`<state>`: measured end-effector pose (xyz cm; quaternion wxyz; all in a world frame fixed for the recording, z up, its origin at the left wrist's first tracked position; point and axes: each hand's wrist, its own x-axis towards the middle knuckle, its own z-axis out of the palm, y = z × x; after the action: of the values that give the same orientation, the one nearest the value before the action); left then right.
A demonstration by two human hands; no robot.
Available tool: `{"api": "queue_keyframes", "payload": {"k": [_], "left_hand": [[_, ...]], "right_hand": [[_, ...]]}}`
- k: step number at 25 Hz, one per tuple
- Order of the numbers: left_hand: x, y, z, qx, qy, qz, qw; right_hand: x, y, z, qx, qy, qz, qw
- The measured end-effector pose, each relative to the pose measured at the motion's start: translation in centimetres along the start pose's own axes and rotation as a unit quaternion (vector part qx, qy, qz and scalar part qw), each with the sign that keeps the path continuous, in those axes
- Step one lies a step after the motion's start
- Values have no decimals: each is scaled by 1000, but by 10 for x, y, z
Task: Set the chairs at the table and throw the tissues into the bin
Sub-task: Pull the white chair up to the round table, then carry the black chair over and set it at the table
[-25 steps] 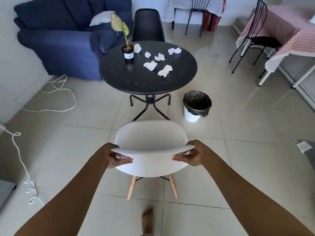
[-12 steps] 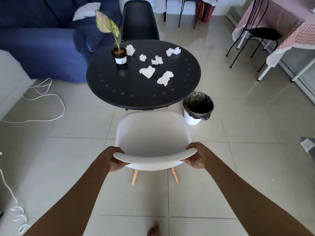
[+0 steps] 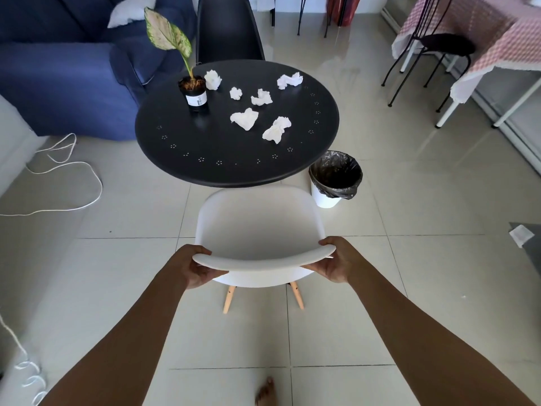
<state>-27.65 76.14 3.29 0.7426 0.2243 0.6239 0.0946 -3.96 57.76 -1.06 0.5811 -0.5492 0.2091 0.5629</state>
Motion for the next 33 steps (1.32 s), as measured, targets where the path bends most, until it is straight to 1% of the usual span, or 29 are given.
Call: {"api": "queue_keyframes", "payload": {"k": [2,3,5,7,8,10,11,12,13,17,20,22,25,27,29,33], "left_hand": [[3,-3,-3,11,13,13,1000],[3,-6,-6,32,24,20,999],[0,-17,-10,91,52,32,994],[-7,-34,-12,162,90,53,981],[-13,-46,-11,203,101,66,972],[-23,-75,-4,290,103,86,947],[-29,-90,3,328,93,90,936],[-35,-105,13,357,81,95,926],[-42,-121,26,378,67,98,918],[-63,-183,90,434,19,81,897],[-76,-229,146,474,-40,71,877],[-83,-250,182,501,-64,62,861],[-82,-266,233,540,-110,41,833],[-75,-269,273,566,-126,36,814],[-61,-263,317,578,-128,39,805],[-32,-234,400,594,-129,35,793]], "right_hand": [[-5,4,-6,-54,34,-25,998],[-8,5,-11,-104,46,-36,993],[-15,10,-25,-217,74,-58,972],[-27,16,-39,-332,102,-83,934],[-35,20,-49,-400,117,-96,904],[-54,27,-75,-503,137,-109,847],[-63,30,-91,-525,144,-109,832],[-72,33,-109,-530,152,-105,828],[-82,36,-128,-519,158,-99,834],[-127,48,-210,-411,188,-76,889],[-159,53,-279,-341,228,-71,909],[-174,53,-316,-305,249,-75,916],[-183,42,-357,-261,273,-77,923],[-178,25,-378,-238,282,-79,926],[-163,-4,-394,-223,291,-84,927],[-131,-84,-410,-195,307,-87,927]]}}
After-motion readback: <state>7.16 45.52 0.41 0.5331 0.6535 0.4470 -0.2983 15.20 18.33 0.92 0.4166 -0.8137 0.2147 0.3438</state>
